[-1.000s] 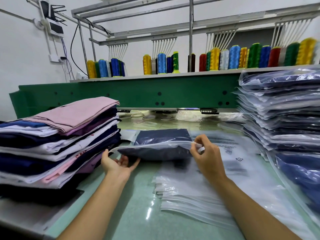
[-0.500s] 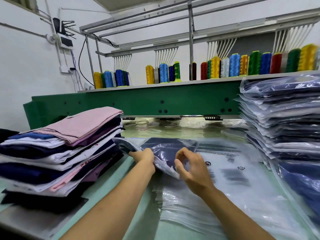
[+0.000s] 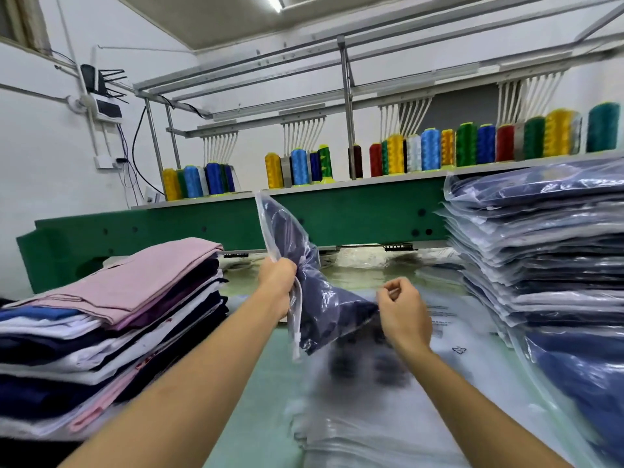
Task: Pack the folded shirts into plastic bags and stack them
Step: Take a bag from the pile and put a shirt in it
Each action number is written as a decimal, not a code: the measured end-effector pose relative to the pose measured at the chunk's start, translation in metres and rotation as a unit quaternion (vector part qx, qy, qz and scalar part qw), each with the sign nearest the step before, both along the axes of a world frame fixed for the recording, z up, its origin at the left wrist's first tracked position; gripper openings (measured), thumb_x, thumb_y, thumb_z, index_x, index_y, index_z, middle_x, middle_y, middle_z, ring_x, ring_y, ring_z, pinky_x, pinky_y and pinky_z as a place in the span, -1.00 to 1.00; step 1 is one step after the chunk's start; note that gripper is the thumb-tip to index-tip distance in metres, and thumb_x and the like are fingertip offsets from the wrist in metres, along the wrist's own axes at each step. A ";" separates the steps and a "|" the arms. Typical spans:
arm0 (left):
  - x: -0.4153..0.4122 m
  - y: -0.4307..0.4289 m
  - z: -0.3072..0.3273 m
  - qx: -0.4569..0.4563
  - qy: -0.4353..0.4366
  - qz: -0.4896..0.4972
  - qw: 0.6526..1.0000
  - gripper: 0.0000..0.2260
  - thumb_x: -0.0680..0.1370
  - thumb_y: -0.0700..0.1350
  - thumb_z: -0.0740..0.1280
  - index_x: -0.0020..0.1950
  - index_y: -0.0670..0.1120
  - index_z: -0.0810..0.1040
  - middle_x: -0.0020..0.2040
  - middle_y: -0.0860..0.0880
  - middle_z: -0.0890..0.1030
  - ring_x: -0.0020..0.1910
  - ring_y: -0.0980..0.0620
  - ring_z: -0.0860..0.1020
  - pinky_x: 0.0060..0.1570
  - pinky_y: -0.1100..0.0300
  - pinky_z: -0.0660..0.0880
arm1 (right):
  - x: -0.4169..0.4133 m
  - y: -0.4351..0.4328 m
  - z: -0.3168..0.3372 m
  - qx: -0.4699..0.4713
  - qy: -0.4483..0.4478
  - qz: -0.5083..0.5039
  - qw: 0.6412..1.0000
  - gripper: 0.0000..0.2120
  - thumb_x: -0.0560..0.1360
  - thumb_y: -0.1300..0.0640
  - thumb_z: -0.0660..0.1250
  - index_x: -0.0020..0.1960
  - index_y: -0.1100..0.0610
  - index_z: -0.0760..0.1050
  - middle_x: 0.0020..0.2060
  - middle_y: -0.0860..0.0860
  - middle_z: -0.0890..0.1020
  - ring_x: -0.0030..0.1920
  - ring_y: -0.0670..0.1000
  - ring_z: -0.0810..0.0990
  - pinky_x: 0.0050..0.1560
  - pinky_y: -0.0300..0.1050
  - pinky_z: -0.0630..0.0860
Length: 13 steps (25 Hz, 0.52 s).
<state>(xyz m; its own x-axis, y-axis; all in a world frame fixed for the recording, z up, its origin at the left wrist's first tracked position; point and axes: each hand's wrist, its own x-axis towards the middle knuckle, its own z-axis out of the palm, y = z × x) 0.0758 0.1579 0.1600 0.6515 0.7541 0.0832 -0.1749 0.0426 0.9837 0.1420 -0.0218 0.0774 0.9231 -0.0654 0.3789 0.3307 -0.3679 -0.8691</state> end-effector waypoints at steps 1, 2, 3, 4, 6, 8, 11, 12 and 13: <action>0.002 -0.001 0.008 0.011 -0.001 -0.020 1.000 -0.67 0.45 -0.43 0.15 0.14 -0.30 0.56 -0.33 -0.16 0.55 -0.36 -0.09 0.54 -0.34 0.12 0.53 | 0.010 -0.007 0.007 -0.006 0.039 0.018 0.999 -0.91 0.53 0.02 0.29 -0.11 0.02 0.50 -0.25 -0.09 0.62 -0.23 0.02 0.57 -0.28 -0.10 0.42; 0.003 -0.002 0.015 0.022 0.000 -0.041 0.999 -0.69 0.44 -0.43 0.15 0.11 -0.33 0.55 -0.37 -0.16 0.54 -0.38 -0.10 0.54 -0.33 0.09 0.54 | 0.018 -0.014 0.011 -0.005 0.083 0.065 0.994 -0.87 0.53 0.01 0.30 -0.11 0.06 0.53 -0.26 -0.06 0.63 -0.25 0.03 0.57 -0.26 -0.09 0.42; 0.003 -0.005 0.022 0.031 0.001 -0.061 0.998 -0.72 0.42 -0.44 0.14 0.07 -0.35 0.53 -0.43 -0.15 0.53 -0.41 -0.10 0.54 -0.35 0.08 0.54 | 0.024 -0.021 0.015 0.000 0.132 0.132 0.982 -0.82 0.53 -0.01 0.31 -0.14 0.09 0.55 -0.27 -0.04 0.61 -0.29 0.02 0.54 -0.26 -0.10 0.40; 0.003 -0.007 0.028 0.040 0.000 -0.080 0.996 -0.74 0.40 -0.44 0.14 0.03 -0.36 0.51 -0.49 -0.14 0.51 -0.45 -0.10 0.53 -0.35 0.06 0.54 | 0.026 -0.028 0.017 -0.001 0.183 0.195 0.963 -0.78 0.53 -0.06 0.32 -0.18 0.06 0.57 -0.28 -0.03 0.58 -0.32 -0.01 0.48 -0.27 -0.12 0.35; -0.001 -0.014 0.038 0.050 -0.025 -0.125 0.991 -0.71 0.37 -0.46 0.12 0.01 -0.38 0.51 -0.46 -0.17 0.50 -0.45 -0.13 0.51 -0.24 -0.04 0.56 | 0.029 -0.037 0.017 -0.019 0.254 0.274 0.927 -0.72 0.54 -0.18 0.34 -0.17 0.00 0.61 -0.26 -0.03 0.59 -0.34 -0.05 0.47 -0.28 -0.16 0.31; -0.007 -0.018 0.044 0.054 -0.064 -0.188 0.979 -0.60 0.34 -0.48 0.10 0.09 -0.37 0.55 -0.31 -0.25 0.53 -0.41 -0.16 0.53 -0.22 -0.09 0.58 | 0.035 -0.040 0.013 0.003 0.279 0.310 0.909 -0.62 0.52 -0.25 0.35 -0.09 0.05 0.68 -0.22 0.01 0.72 -0.36 -0.05 0.62 -0.29 -0.21 0.45; -0.018 -0.020 0.046 0.072 -0.101 -0.266 0.956 -0.55 0.31 -0.48 0.08 0.10 -0.31 0.58 -0.24 -0.29 0.59 -0.38 -0.18 0.57 -0.34 -0.01 0.60 | 0.044 -0.041 0.006 0.086 0.298 0.293 0.904 -0.54 0.49 -0.24 0.42 0.07 0.16 0.69 -0.05 0.16 0.75 -0.07 0.14 0.74 -0.11 -0.12 0.62; -0.021 -0.020 0.045 0.072 -0.105 -0.279 0.952 -0.54 0.31 -0.49 0.06 0.09 -0.29 0.57 -0.25 -0.28 0.59 -0.38 -0.18 0.58 -0.36 0.01 0.59 | 0.045 -0.042 0.004 0.105 0.299 0.280 0.906 -0.53 0.47 -0.21 0.46 0.10 0.19 0.67 -0.03 0.19 0.74 0.02 0.21 0.72 -0.02 -0.03 0.62; -0.022 -0.019 0.044 0.069 -0.104 -0.284 0.951 -0.53 0.31 -0.49 0.05 0.10 -0.29 0.56 -0.25 -0.27 0.59 -0.39 -0.18 0.58 -0.37 0.02 0.59 | 0.046 -0.043 0.001 0.122 0.292 0.262 0.912 -0.54 0.45 -0.13 0.51 0.11 0.23 0.65 -0.04 0.22 0.73 0.01 0.24 0.71 0.01 0.03 0.62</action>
